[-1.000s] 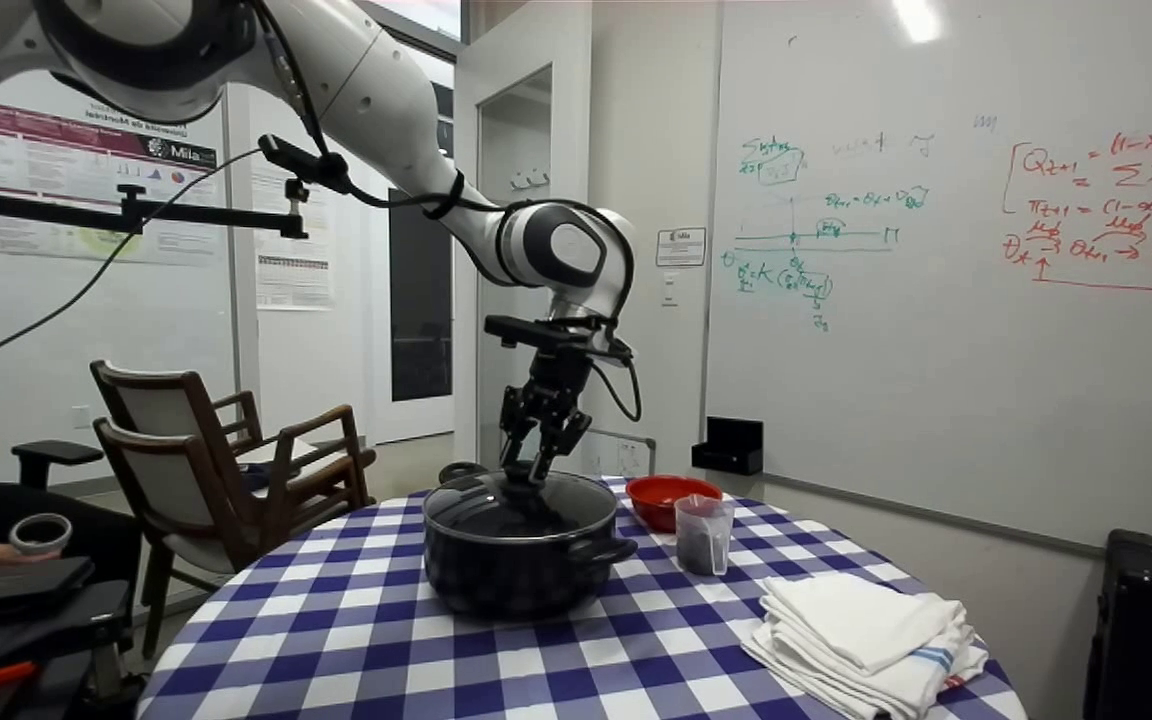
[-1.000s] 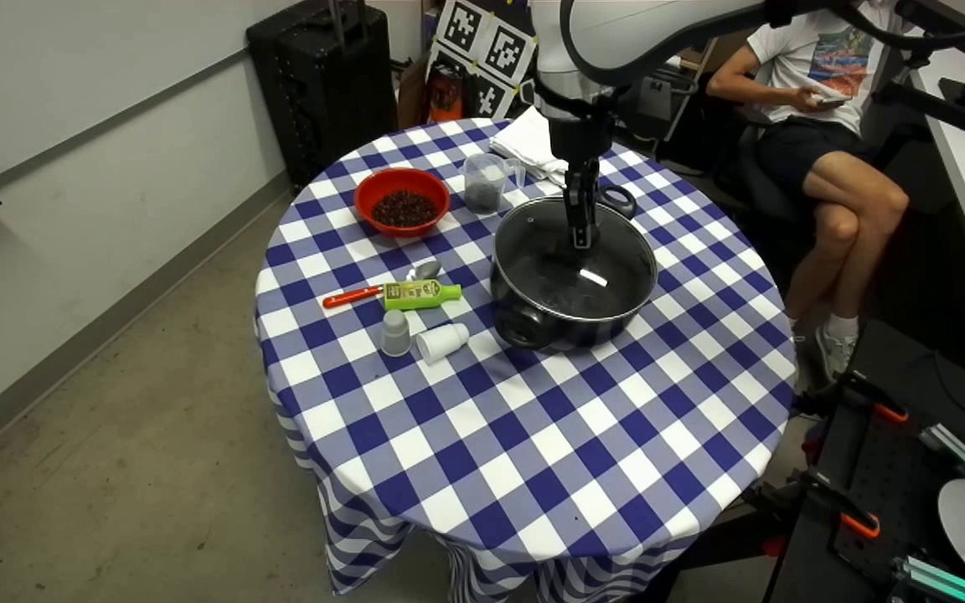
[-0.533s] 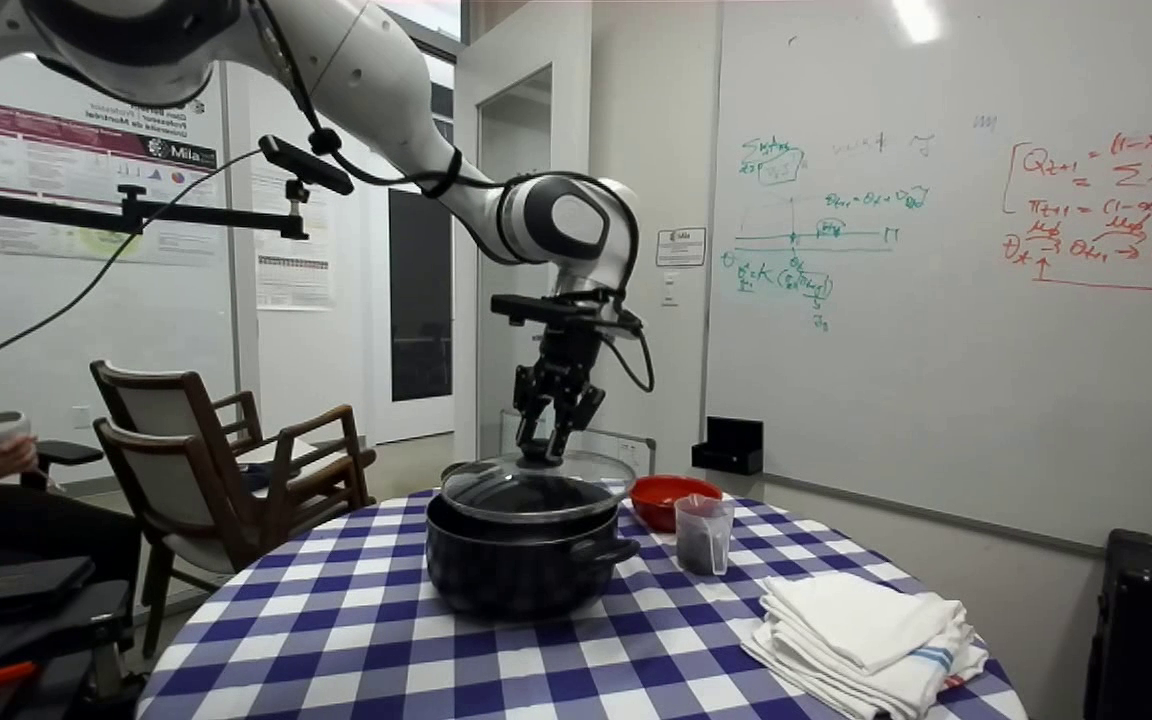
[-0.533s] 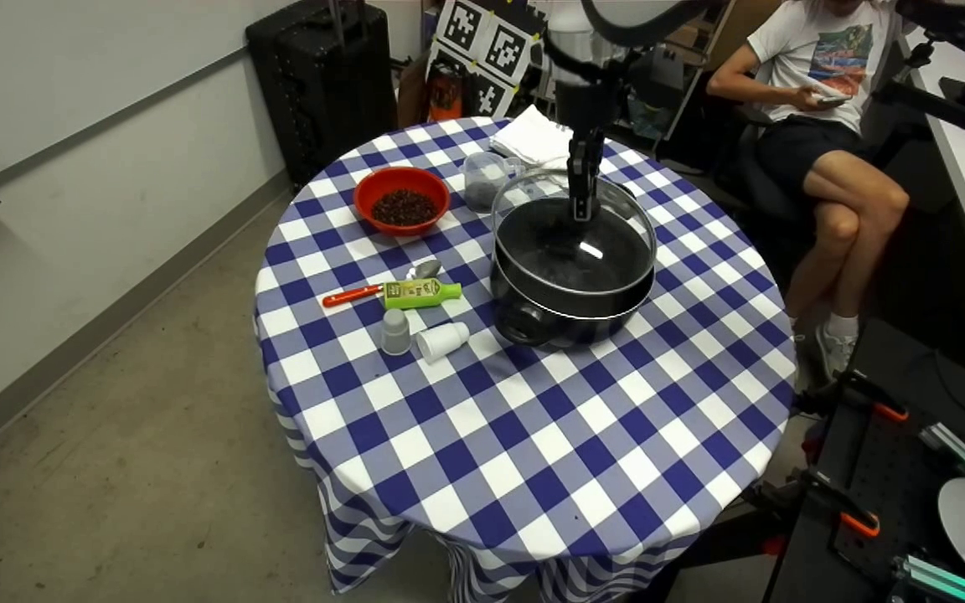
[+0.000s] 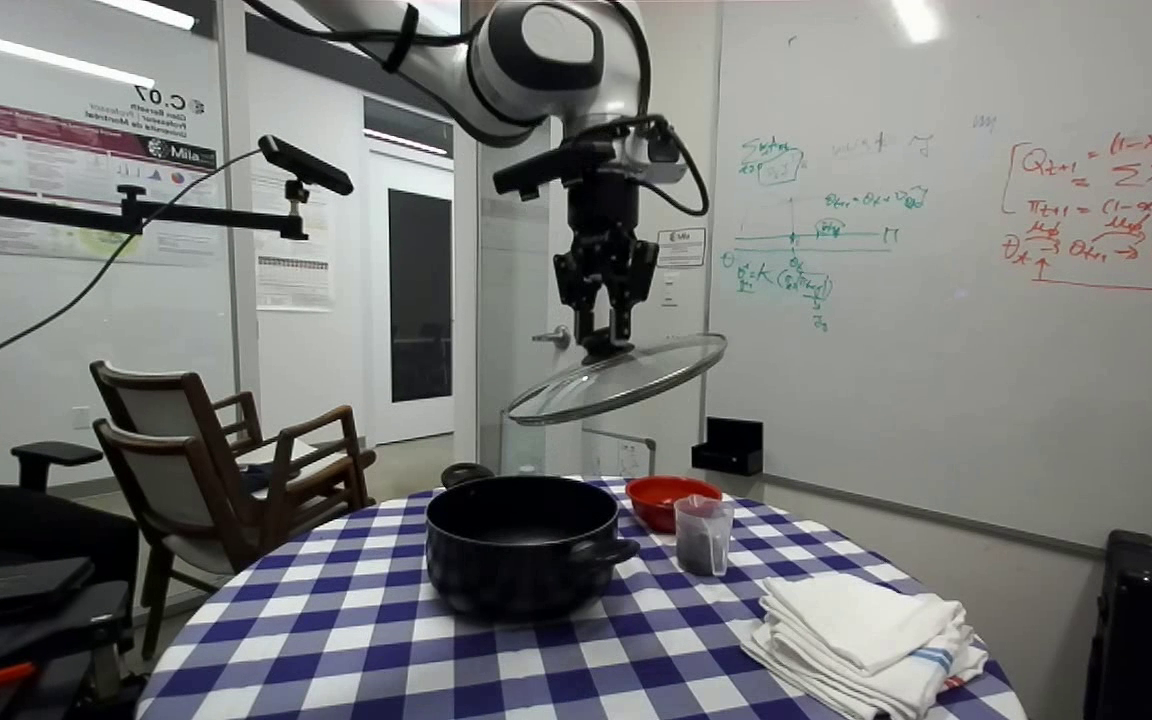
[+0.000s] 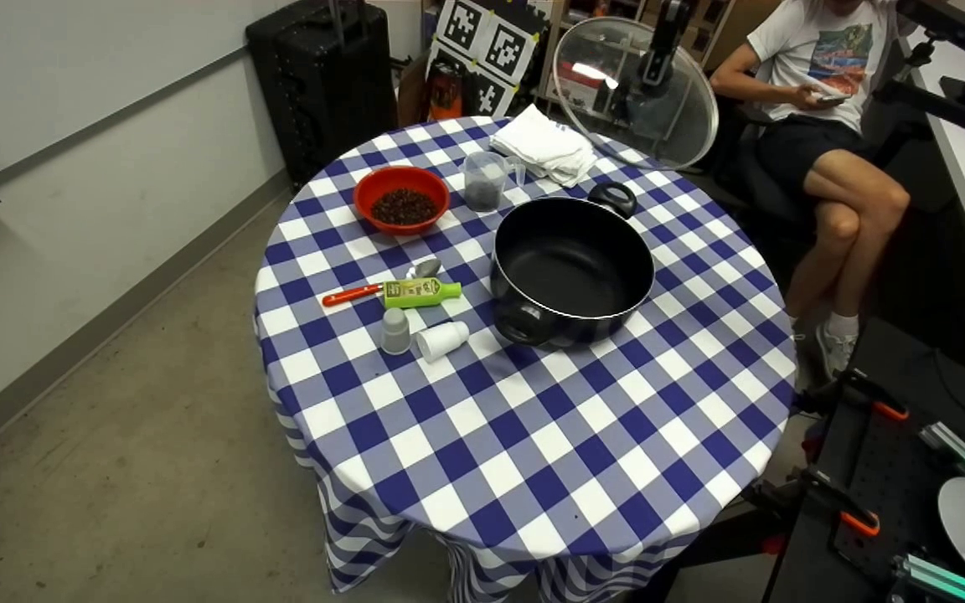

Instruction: Remove the glass lid from the black pot.

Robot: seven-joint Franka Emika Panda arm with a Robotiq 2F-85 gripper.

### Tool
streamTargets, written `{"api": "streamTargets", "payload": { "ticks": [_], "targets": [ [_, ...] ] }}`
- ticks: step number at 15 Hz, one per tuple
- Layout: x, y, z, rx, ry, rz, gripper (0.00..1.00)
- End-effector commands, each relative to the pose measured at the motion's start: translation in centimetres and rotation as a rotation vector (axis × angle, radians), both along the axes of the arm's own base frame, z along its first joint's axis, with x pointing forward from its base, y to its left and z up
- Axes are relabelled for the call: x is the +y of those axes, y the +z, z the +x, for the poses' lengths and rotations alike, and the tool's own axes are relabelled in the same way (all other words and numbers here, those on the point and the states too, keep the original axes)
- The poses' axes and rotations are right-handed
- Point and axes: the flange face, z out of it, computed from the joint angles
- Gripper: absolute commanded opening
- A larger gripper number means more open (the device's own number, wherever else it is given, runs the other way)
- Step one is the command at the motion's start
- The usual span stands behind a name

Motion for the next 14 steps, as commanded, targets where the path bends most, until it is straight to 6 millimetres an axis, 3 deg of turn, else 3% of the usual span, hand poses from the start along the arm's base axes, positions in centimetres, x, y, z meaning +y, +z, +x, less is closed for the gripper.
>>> {"api": "streamTargets", "payload": {
  "ticks": [1,4,7,9,14],
  "targets": [
    [-7.2,1.1,-6.0,0.024,-0.155,-0.018,0.25],
    [-14.0,-1.7,-11.0,0.077,-0.250,-0.058,0.25],
    [-18.3,-6.0,-15.0,0.146,-0.275,-0.084,0.25],
    [-19.1,-9.1,-16.2,0.172,-0.266,-0.089,0.25],
    [-17.8,-14.7,-16.2,0.186,-0.210,-0.062,0.25]
  ]
}}
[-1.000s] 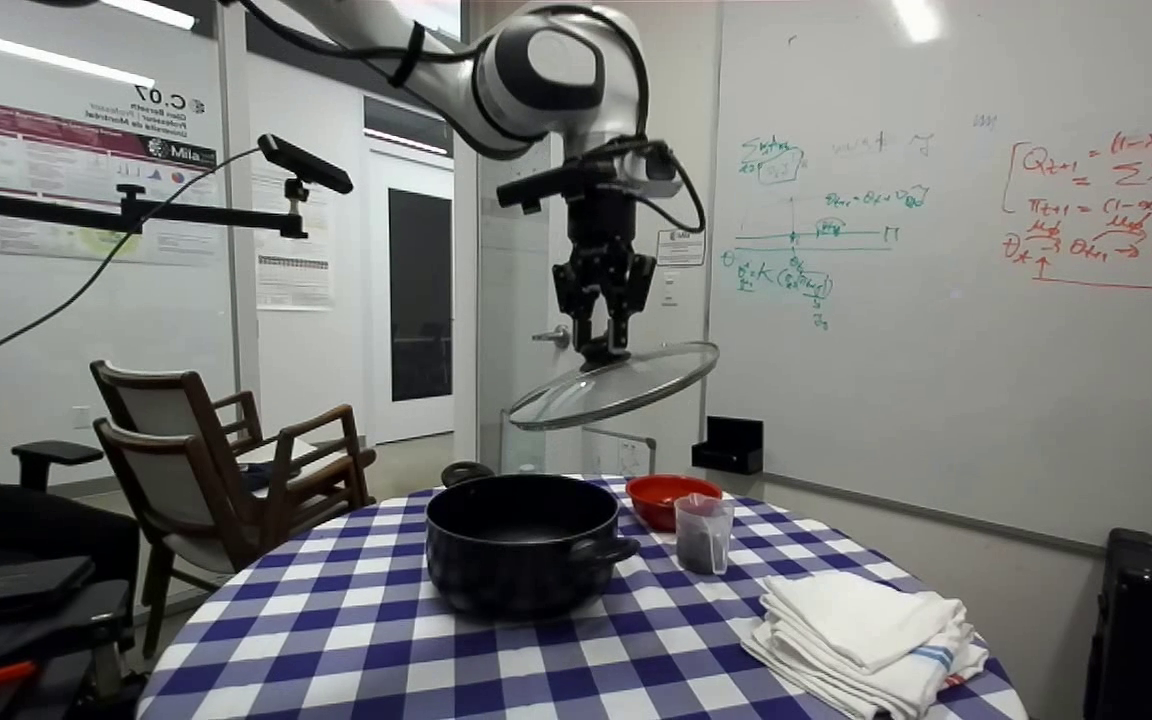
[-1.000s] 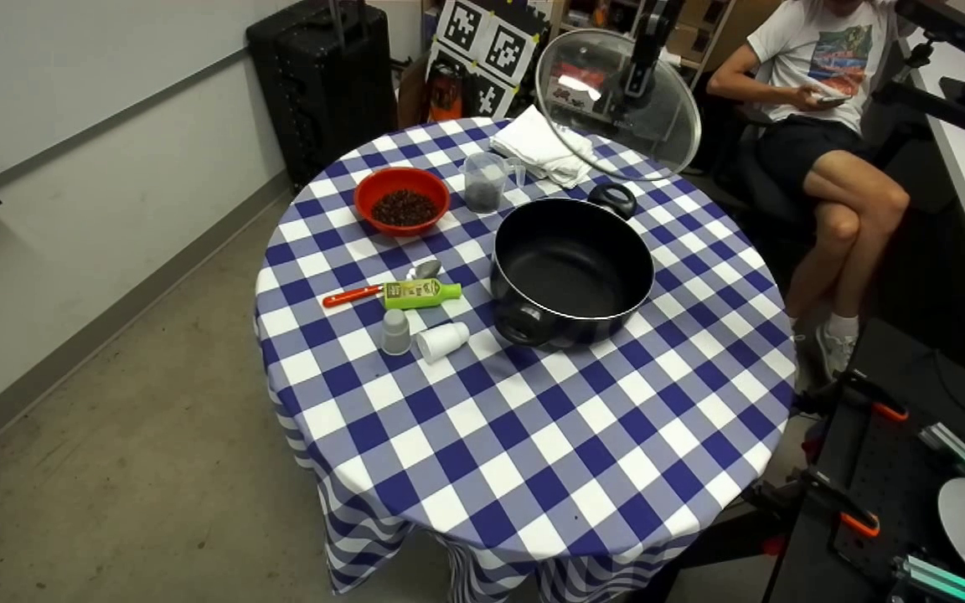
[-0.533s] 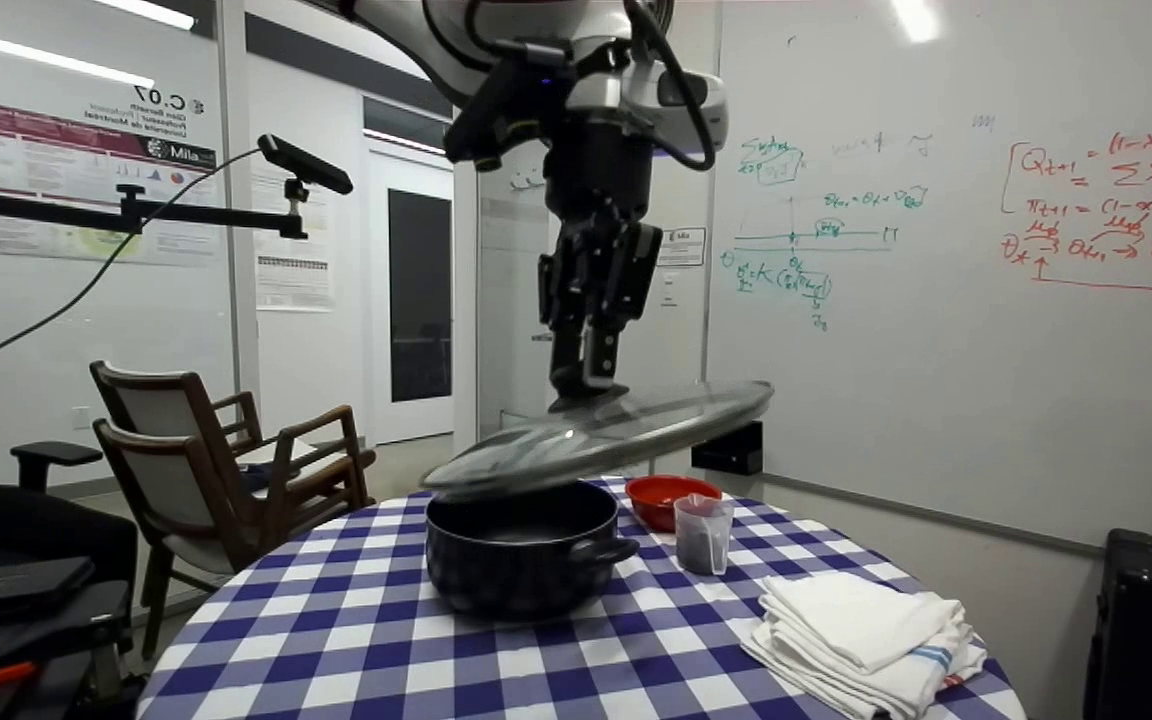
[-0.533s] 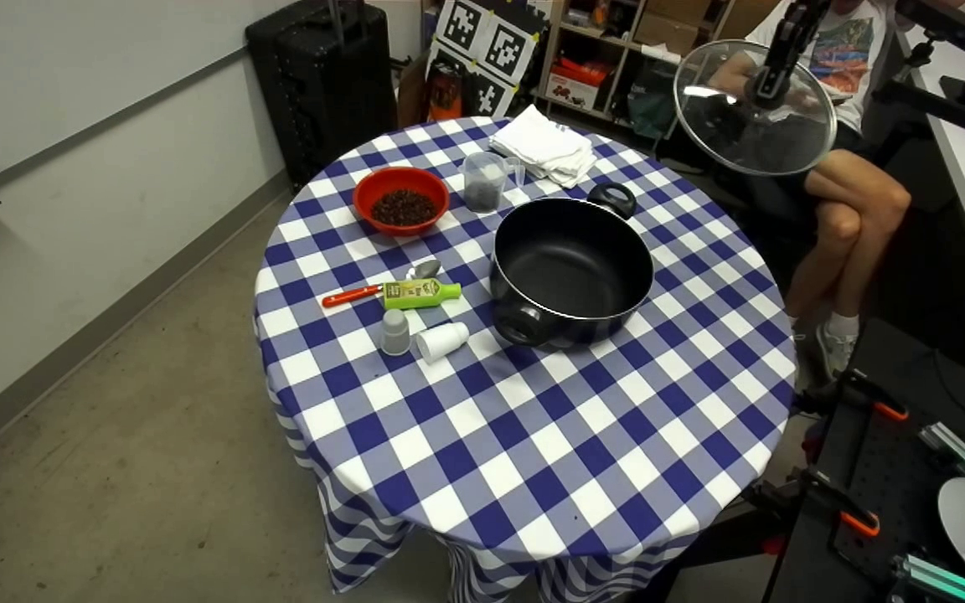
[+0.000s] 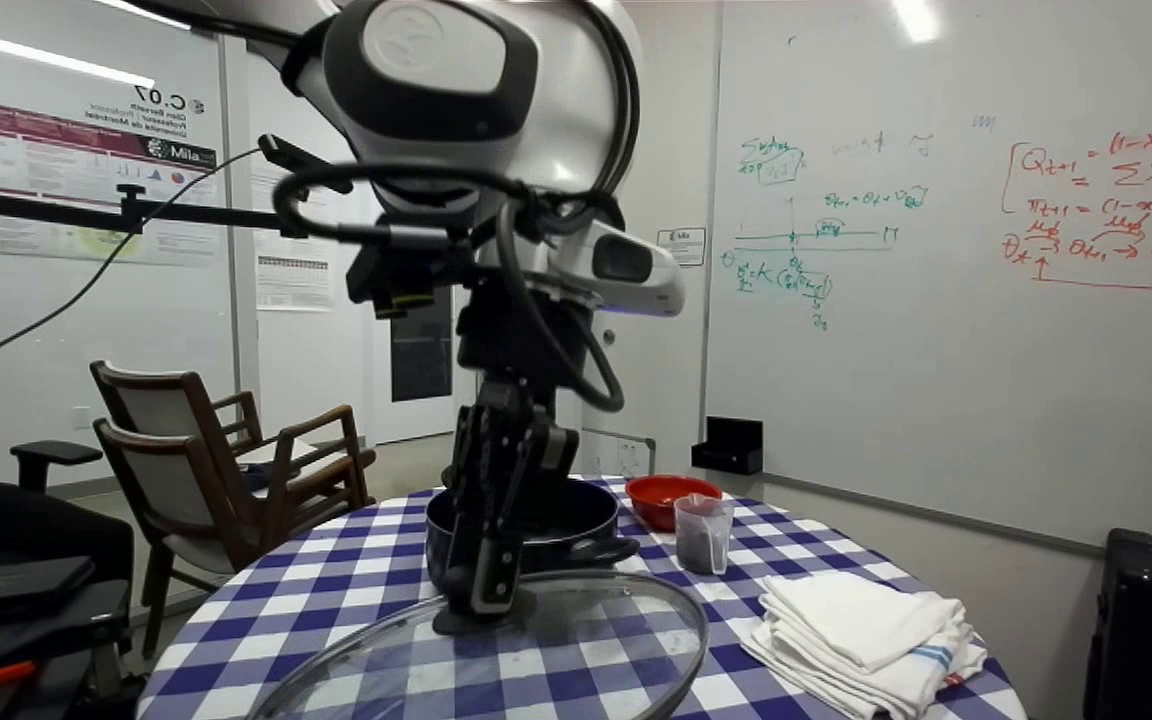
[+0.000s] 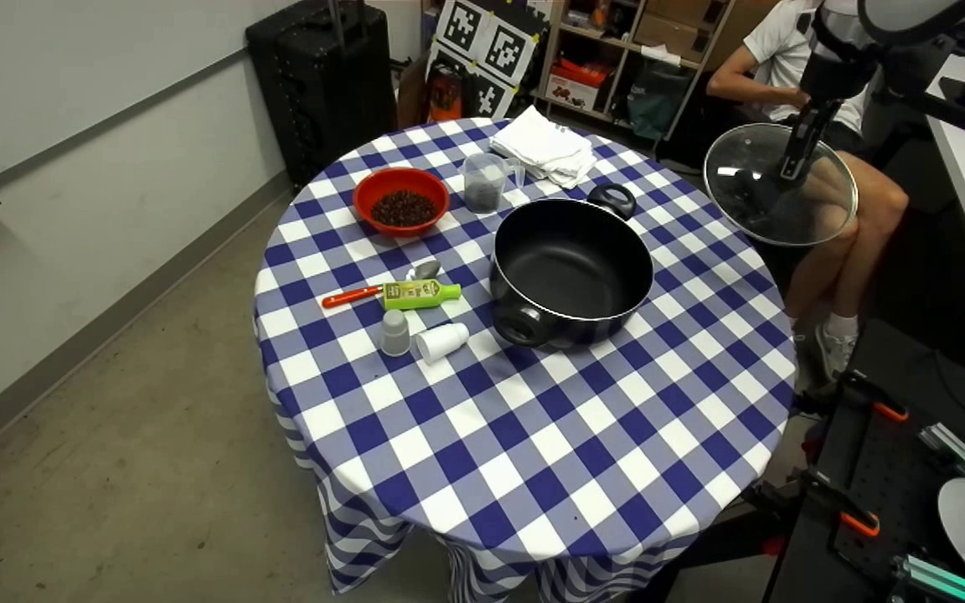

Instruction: Remove the glass lid from the black pot.

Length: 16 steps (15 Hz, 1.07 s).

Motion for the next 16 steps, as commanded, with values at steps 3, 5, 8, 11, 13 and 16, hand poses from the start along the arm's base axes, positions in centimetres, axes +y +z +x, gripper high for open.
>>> {"api": "streamTargets", "payload": {
  "ticks": [3,5,8,11,13,16],
  "targets": [
    [1.7,-4.5,1.1,-0.005,0.089,0.032,0.25],
    [2.5,-6.3,2.1,0.003,0.128,0.049,0.25],
    [3.6,-8.5,3.3,0.013,0.180,0.075,0.25],
    [5.0,-10.1,4.6,0.024,0.234,0.119,0.25],
    [5.5,-11.0,5.2,0.034,0.257,0.139,0.25],
    [5.6,-12.2,5.7,0.051,0.274,0.150,0.25]
  ]
}}
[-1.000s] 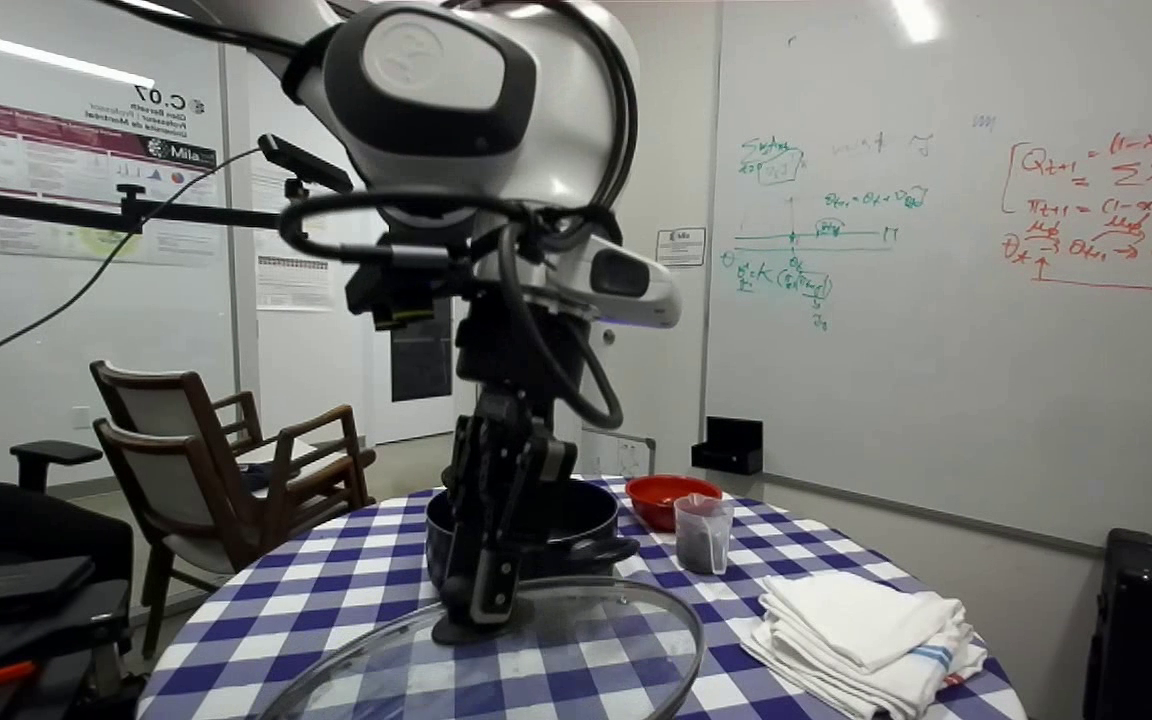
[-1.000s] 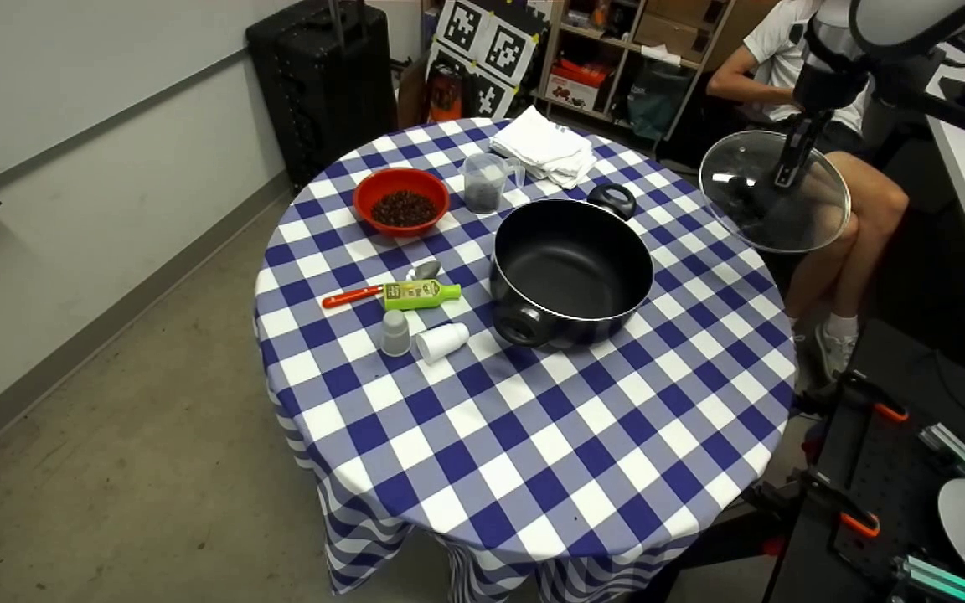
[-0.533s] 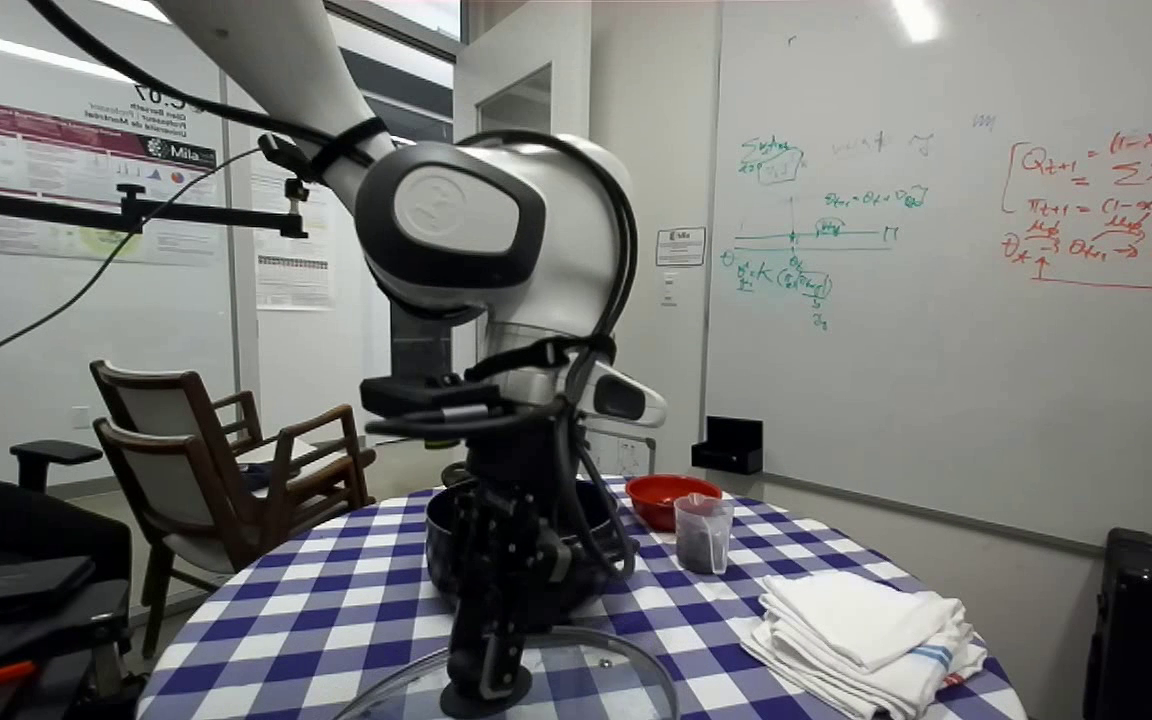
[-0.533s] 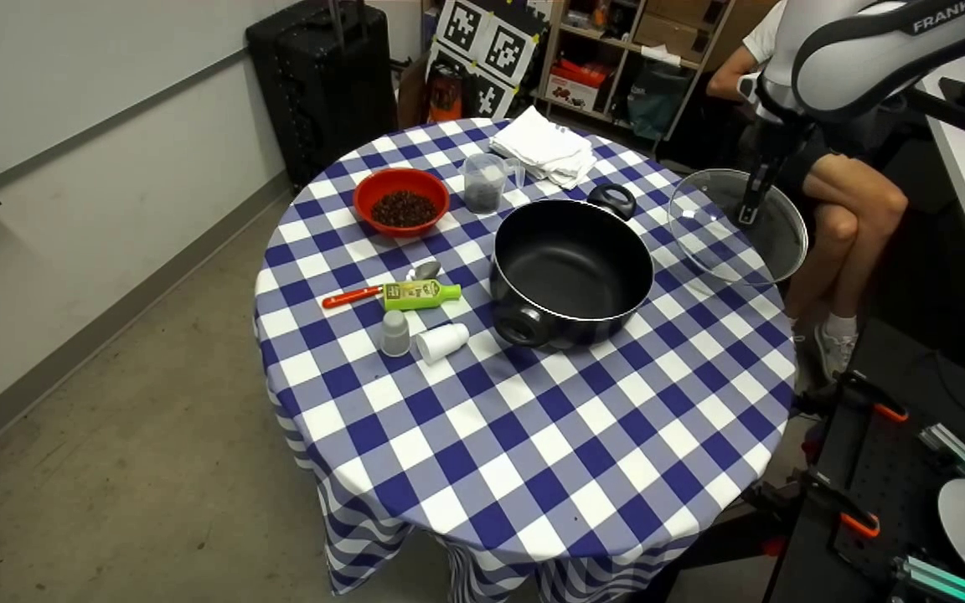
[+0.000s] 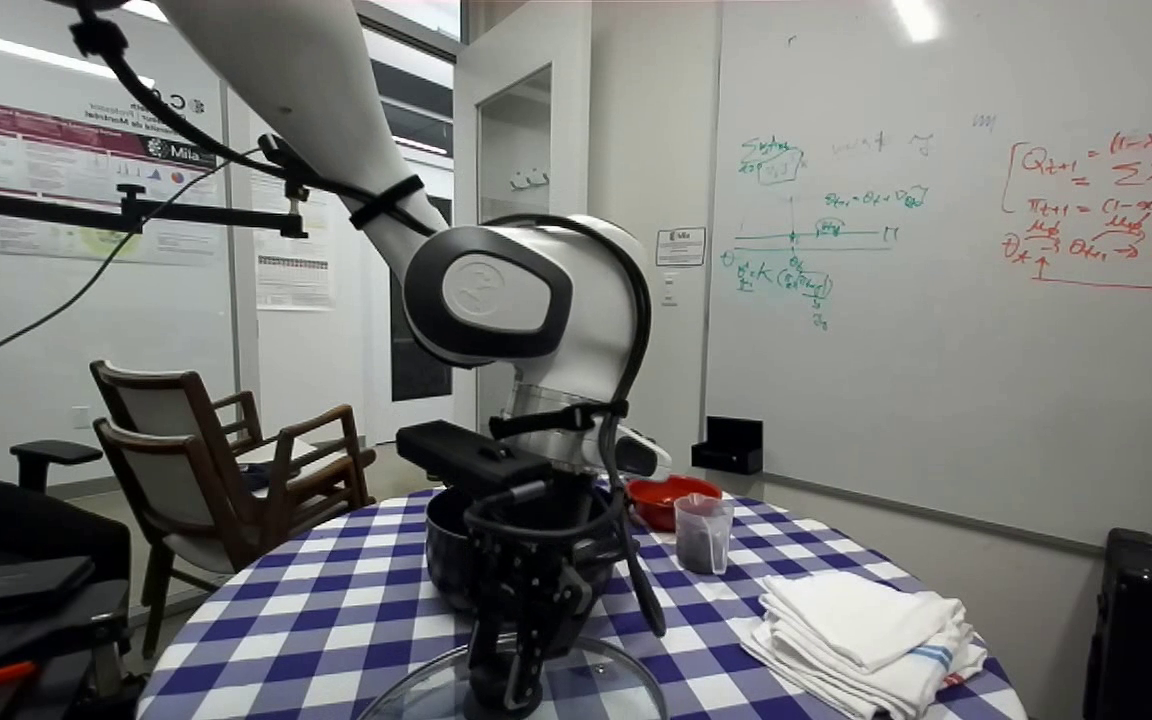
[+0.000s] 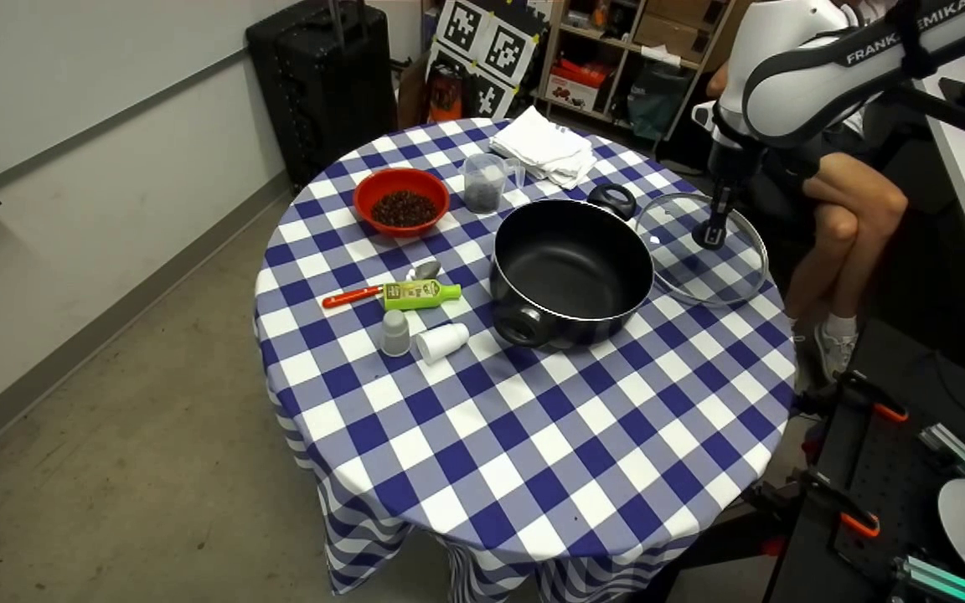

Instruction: Remove the glass lid from the black pot.

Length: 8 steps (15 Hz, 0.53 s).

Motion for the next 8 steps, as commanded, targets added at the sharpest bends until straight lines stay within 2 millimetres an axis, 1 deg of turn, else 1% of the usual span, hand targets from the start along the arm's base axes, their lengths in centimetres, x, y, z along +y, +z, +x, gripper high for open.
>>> {"api": "streamTargets", "payload": {
  "ticks": [1,4,6,7,8],
  "targets": [
    [-0.5,-0.6,1.2,0.012,0.029,0.024,0.25],
    [-0.7,-1.6,1.4,0.029,0.036,0.030,0.25],
    [-0.7,-1.6,1.7,0.032,0.044,0.037,0.25],
    [-0.7,-1.4,1.7,0.033,0.048,0.039,0.75],
    [-0.7,-1.2,1.7,0.031,0.053,0.042,0.76]
  ]
}}
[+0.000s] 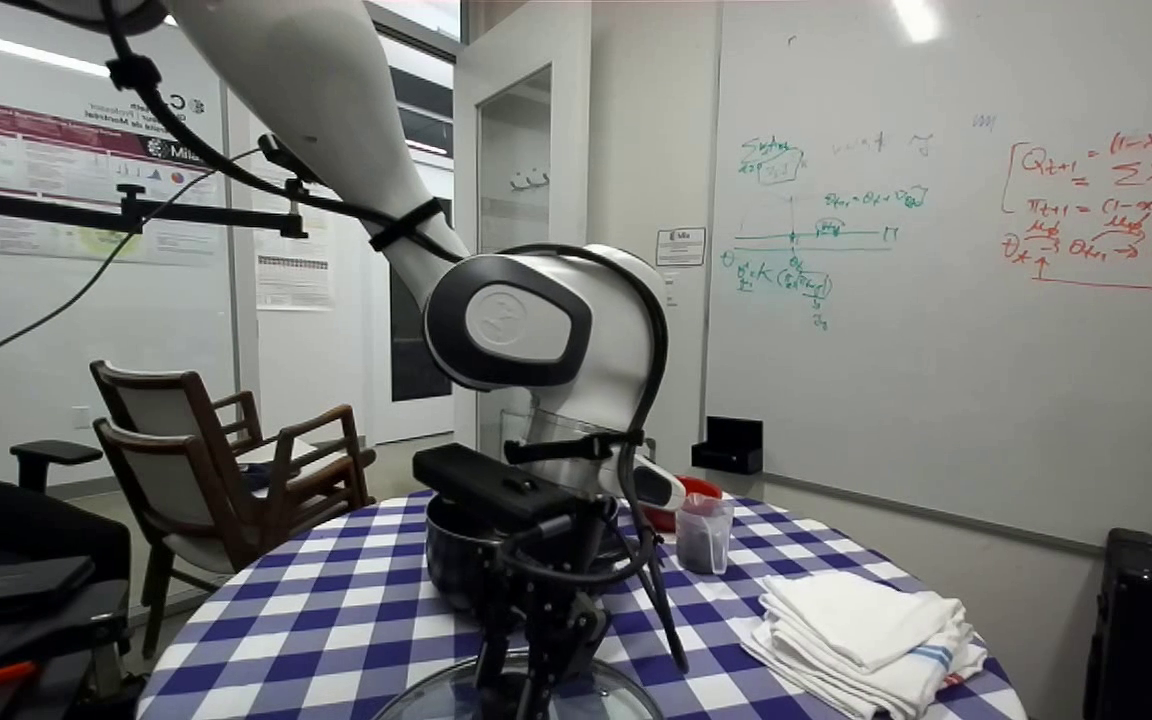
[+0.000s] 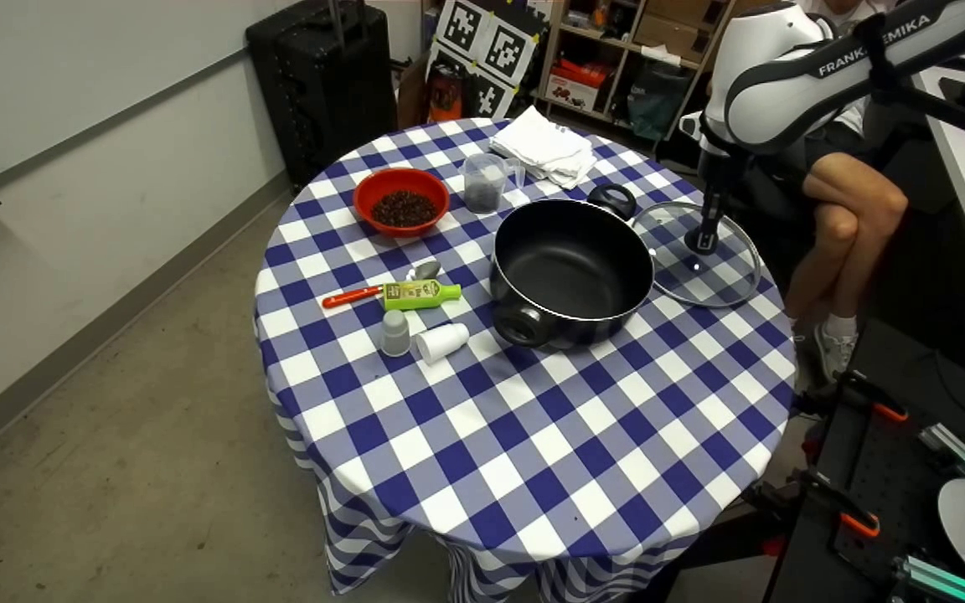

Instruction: Remove the glass lid from the black pot.

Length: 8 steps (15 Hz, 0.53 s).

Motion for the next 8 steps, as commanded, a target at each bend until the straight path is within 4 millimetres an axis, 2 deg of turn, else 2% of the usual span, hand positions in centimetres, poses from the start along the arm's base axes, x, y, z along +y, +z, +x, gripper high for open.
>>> {"api": "streamTargets", "payload": {
  "ticks": [1,3,4,6,7,8],
  "targets": [
    [-0.4,1.3,0.6,-0.008,0.022,0.026,0.82],
    [-0.6,2.9,0.4,-0.037,0.045,0.025,0.97],
    [-0.8,3.9,0.2,-0.053,0.060,0.023,0.99],
    [-1.3,7.3,-0.6,-0.106,0.088,0.005,1.00],
    [-1.1,3.9,0.8,-0.064,0.056,0.000,0.99],
    [-1.4,5.3,0.7,-0.083,0.062,-0.003,1.00]
  ]
}}
